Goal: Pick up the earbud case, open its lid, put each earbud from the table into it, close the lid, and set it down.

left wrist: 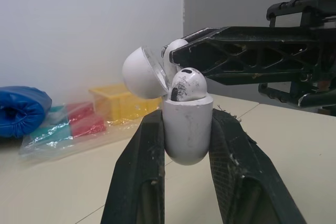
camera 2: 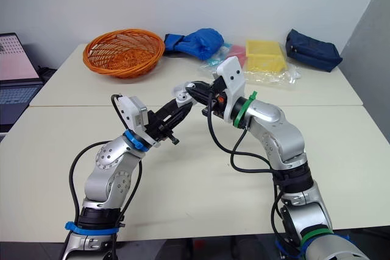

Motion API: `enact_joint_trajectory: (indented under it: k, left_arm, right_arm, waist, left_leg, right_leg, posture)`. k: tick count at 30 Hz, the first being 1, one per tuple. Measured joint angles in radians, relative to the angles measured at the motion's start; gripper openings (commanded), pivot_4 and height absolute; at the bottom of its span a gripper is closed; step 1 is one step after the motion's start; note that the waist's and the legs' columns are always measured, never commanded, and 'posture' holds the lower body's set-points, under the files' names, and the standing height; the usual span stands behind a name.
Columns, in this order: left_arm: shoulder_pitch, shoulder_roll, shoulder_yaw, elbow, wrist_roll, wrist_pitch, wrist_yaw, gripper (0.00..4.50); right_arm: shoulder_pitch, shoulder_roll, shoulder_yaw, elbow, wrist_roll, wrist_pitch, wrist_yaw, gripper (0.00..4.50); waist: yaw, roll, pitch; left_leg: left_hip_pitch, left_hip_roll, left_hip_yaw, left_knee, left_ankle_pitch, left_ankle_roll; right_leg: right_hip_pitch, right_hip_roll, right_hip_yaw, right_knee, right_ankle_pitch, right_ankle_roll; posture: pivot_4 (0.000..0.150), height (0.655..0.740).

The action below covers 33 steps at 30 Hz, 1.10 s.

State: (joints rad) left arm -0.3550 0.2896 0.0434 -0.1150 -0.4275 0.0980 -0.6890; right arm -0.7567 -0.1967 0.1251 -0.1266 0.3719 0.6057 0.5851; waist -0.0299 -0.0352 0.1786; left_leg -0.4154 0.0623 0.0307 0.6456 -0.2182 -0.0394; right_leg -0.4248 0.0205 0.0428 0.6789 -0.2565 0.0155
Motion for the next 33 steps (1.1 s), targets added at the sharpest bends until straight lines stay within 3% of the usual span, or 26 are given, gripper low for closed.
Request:
enact_joint_trajectory:
  k: [9,13,21,25,28,31,33]
  left_arm:
    - [0.004,-0.001,0.0,0.0,-0.008,0.009,-0.002,0.78]
    - [0.005,0.0,0.0,-0.006,-0.011,0.009,-0.003,0.78]
    - [0.008,0.0,0.0,-0.014,-0.021,0.009,-0.008,0.78]
    - [0.008,-0.001,-0.001,-0.015,-0.021,0.008,-0.013,0.78]
    - [0.008,0.0,-0.002,-0.015,-0.021,0.007,-0.023,0.78]
    - [0.006,0.002,-0.008,-0.012,-0.02,0.002,-0.041,0.78]
    - [0.001,0.002,-0.02,-0.009,-0.015,-0.005,-0.058,0.78]
  right_arm:
    - [0.001,-0.018,0.016,0.022,-0.018,-0.042,0.029,0.41]
    - [0.005,-0.022,0.015,0.022,-0.014,-0.037,0.041,1.74]
    - [0.005,-0.005,-0.055,0.021,0.082,0.017,0.046,1.74]
    - [-0.007,-0.021,-0.169,-0.003,0.272,0.134,0.069,1.74]
    - [-0.074,-0.121,-0.242,0.013,0.382,0.267,0.091,1.74]
    - [-0.144,-0.173,-0.256,0.084,0.381,0.304,0.085,1.74]
    - [-0.163,-0.2,-0.213,0.16,0.321,0.298,0.087,1.36]
  waist:
    - [0.0,0.0,0.0]
    - [0.0,0.0,0.0]
    - [0.0,0.0,0.0]
    - [0.002,0.0,0.0]
    - [0.001,0.0,0.0]
    - [-0.002,0.0,0.0]
    - [-0.004,0.0,0.0]
  left_leg:
    - [0.0,0.0,0.0,0.0,0.0,0.0]
    - [0.0,0.0,0.0,0.0,0.0,0.0]
    - [0.0,0.0,0.0,0.0,0.0,0.0]
    - [-0.001,0.0,0.0,0.0,0.0,0.0]
    - [0.0,-0.001,0.001,0.0,0.0,0.0]
    - [0.001,-0.001,0.001,0.0,0.0,0.0]
    - [0.001,0.0,0.001,-0.001,0.0,0.0]
  right_leg:
    - [0.0,0.0,0.0,0.0,0.0,0.0]
    - [0.0,0.0,0.0,0.0,0.0,0.0]
    - [0.0,0.0,0.0,0.0,0.0,0.0]
    - [0.0,0.0,0.0,-0.001,0.0,0.0]
    - [0.0,-0.002,0.0,-0.001,0.0,0.0]
    - [0.0,-0.001,0.0,-0.001,0.0,0.0]
    - [0.0,0.0,0.001,0.0,0.0,-0.001]
  posture:
    - [0.15,0.74]
    - [0.15,0.74]
    - [0.15,0.74]
    - [0.15,0.74]
    - [0.15,0.74]
    - [0.15,0.74]
    - [0.15,0.74]
